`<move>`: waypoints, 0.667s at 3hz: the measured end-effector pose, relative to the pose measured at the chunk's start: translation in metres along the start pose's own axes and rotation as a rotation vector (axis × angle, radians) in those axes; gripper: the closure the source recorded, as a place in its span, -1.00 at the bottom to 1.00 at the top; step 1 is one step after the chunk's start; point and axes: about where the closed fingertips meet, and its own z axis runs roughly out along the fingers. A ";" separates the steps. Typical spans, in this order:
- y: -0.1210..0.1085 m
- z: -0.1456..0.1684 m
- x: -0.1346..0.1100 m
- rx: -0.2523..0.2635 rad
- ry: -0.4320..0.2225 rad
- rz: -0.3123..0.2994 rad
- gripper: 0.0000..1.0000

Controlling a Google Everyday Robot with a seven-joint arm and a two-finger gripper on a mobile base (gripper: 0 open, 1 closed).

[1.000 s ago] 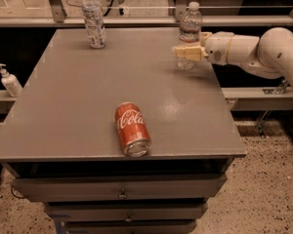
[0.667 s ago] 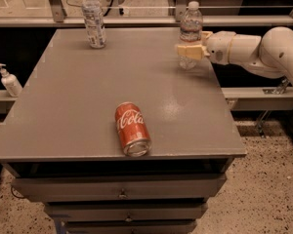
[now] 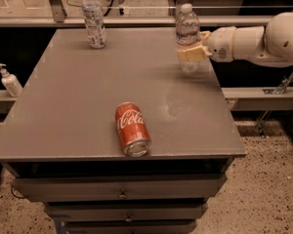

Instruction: Knock water bottle over

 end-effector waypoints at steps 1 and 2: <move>0.023 0.003 0.001 -0.084 0.105 -0.048 1.00; 0.052 0.014 -0.002 -0.204 0.241 -0.159 1.00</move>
Offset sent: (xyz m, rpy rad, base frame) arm -0.0655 0.0584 -0.0121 -0.5217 0.0597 0.3757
